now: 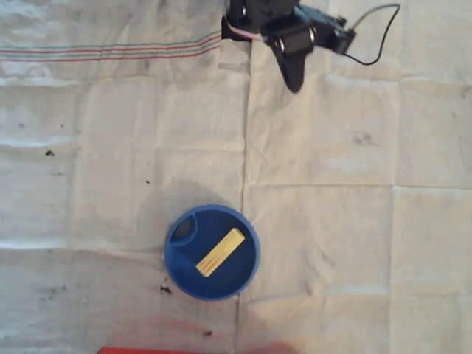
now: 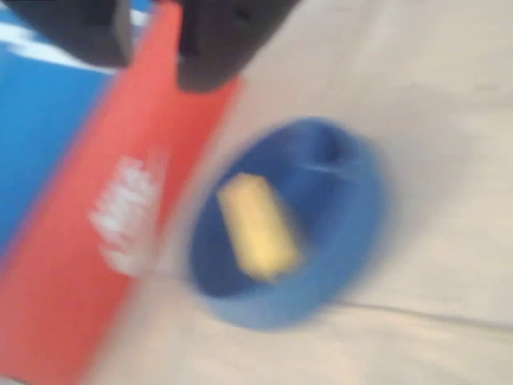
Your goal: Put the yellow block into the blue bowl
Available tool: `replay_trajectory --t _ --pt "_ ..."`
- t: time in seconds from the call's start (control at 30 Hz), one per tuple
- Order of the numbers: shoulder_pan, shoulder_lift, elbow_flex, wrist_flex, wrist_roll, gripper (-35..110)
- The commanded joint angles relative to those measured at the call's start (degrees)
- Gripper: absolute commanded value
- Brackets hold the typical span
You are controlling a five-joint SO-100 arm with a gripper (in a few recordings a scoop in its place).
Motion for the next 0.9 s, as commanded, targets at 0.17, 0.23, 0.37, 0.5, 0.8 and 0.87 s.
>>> replay_trajectory --t 0.17,0.23,0.37,0.5,0.8,0.87 --pt "0.4 26.1 34.4 -14.3 0.2 0" --pt "0.4 31.1 43.9 -18.3 0.2 0" --pt "0.4 39.4 61.3 -25.9 0.2 0" --pt "0.1 45.3 74.4 -33.0 0.4 0" --pt "0.3 50.1 93.5 -40.0 1.0 0" --pt "0.2 50.1 95.8 -39.9 1.0 0"
